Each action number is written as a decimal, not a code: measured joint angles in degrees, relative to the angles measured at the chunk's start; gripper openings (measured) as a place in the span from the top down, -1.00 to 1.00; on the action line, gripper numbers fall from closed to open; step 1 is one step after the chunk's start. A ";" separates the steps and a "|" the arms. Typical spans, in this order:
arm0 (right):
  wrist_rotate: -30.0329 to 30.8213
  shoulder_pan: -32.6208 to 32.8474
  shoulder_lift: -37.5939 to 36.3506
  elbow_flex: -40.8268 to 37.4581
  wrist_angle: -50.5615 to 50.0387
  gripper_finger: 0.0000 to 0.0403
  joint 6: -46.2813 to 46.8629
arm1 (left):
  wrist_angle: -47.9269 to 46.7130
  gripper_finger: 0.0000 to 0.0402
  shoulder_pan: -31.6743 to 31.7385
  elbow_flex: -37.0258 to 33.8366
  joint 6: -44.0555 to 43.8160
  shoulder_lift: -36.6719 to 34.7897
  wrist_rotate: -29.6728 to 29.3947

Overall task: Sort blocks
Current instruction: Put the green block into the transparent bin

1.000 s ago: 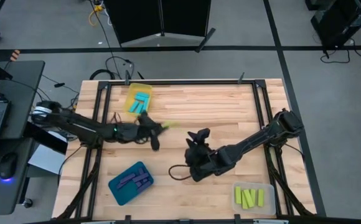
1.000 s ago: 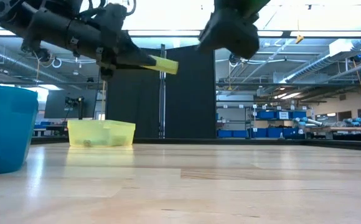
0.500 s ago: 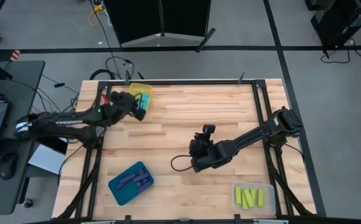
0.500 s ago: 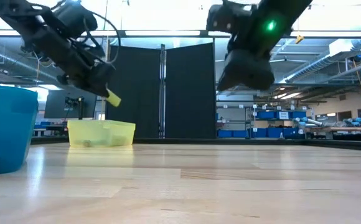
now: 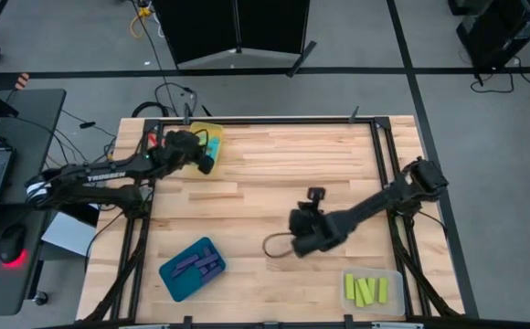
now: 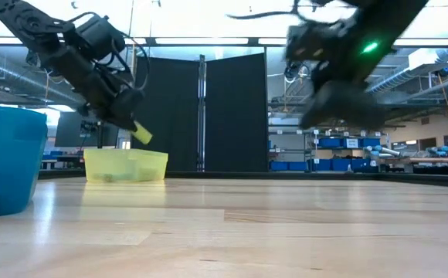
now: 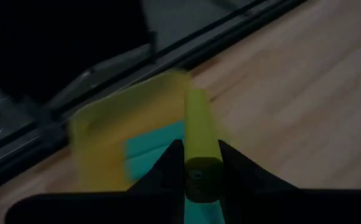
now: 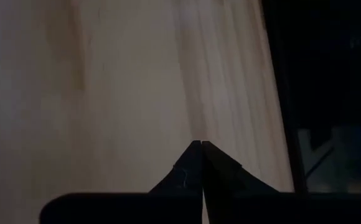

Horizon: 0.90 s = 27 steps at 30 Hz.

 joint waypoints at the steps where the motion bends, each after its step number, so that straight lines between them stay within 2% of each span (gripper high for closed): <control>1: -0.30 1.28 -0.83 0.00 -2.83 0.97 2.95 | 0.85 0.68 -0.57 0.01 -0.01 -0.49 1.13; 6: -0.74 7.69 -4.56 -0.02 -12.06 0.96 16.33 | 4.17 0.68 -4.39 0.04 -0.01 -2.16 5.21; 9: -0.47 9.80 -6.60 -0.96 -10.37 0.97 18.52 | 7.68 0.68 -7.67 0.04 -0.47 -2.16 9.59; 11: 0.60 10.20 -7.74 -2.67 -5.86 0.96 17.55 | 11.49 0.68 -10.29 0.04 -2.21 -1.60 13.51; 16: -0.81 8.69 -11.17 -7.69 12.05 0.96 5.02 | 21.34 0.68 -16.93 -0.87 -10.91 2.18 21.93; 21: -0.07 6.20 -12.20 -8.31 25.32 0.92 -9.15 | 30.88 0.68 -23.21 -1.31 -20.63 11.04 22.68; 27: -0.49 4.04 -10.69 -5.01 32.33 0.60 -22.35 | 53.80 0.68 -26.21 -0.97 -29.29 25.26 28.67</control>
